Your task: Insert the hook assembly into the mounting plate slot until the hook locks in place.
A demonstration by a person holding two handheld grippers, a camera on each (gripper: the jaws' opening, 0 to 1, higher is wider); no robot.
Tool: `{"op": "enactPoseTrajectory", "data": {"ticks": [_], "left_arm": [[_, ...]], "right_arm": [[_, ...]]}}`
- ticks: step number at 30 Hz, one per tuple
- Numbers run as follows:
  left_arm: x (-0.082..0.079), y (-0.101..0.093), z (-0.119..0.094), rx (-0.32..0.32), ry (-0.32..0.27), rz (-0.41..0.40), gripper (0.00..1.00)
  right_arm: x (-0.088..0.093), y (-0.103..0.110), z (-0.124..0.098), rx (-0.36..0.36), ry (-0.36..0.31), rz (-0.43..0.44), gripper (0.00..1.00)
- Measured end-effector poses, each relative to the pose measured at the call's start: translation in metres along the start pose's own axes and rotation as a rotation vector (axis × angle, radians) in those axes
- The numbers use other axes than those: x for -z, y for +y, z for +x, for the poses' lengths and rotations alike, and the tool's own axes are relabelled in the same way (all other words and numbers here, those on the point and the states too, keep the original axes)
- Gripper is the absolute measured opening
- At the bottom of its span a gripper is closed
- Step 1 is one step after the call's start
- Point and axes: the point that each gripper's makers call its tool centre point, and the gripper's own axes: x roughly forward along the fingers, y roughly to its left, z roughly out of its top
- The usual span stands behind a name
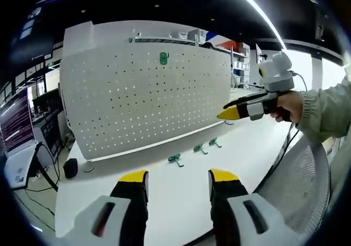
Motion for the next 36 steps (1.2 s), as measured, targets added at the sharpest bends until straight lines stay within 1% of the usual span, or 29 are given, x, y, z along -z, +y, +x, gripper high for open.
{"op": "enactPoseTrajectory", "data": {"ticks": [3, 6, 11, 15, 20, 24, 28, 36], "left_arm": [[-0.003, -0.002, 0.002, 0.004, -0.001, 0.005, 0.46], [-0.004, -0.004, 0.004, 0.009, -0.001, 0.009, 0.46], [-0.006, -0.011, 0.008, 0.029, 0.004, 0.022, 0.45], [-0.008, -0.014, 0.012, 0.043, 0.007, 0.030, 0.45], [-0.010, -0.017, 0.017, 0.063, 0.012, 0.046, 0.45], [-0.010, -0.020, 0.022, 0.079, 0.025, 0.055, 0.45], [-0.010, -0.023, 0.027, 0.100, 0.032, 0.066, 0.45], [-0.006, -0.027, 0.036, 0.141, 0.057, 0.084, 0.45]], "right_arm": [[0.008, 0.002, -0.004, -0.019, 0.023, 0.008, 0.44], [0.014, 0.001, -0.009, -0.020, 0.038, 0.002, 0.45], [0.024, -0.002, -0.020, -0.024, 0.072, 0.003, 0.51], [0.030, -0.004, -0.028, -0.020, 0.090, -0.001, 0.53], [0.037, -0.005, -0.035, -0.025, 0.103, 0.008, 0.53], [0.045, -0.004, -0.039, -0.039, 0.130, 0.026, 0.53], [0.048, -0.002, -0.043, -0.047, 0.143, 0.031, 0.53], [0.047, 0.000, -0.050, -0.054, 0.148, 0.041, 0.53]]}}
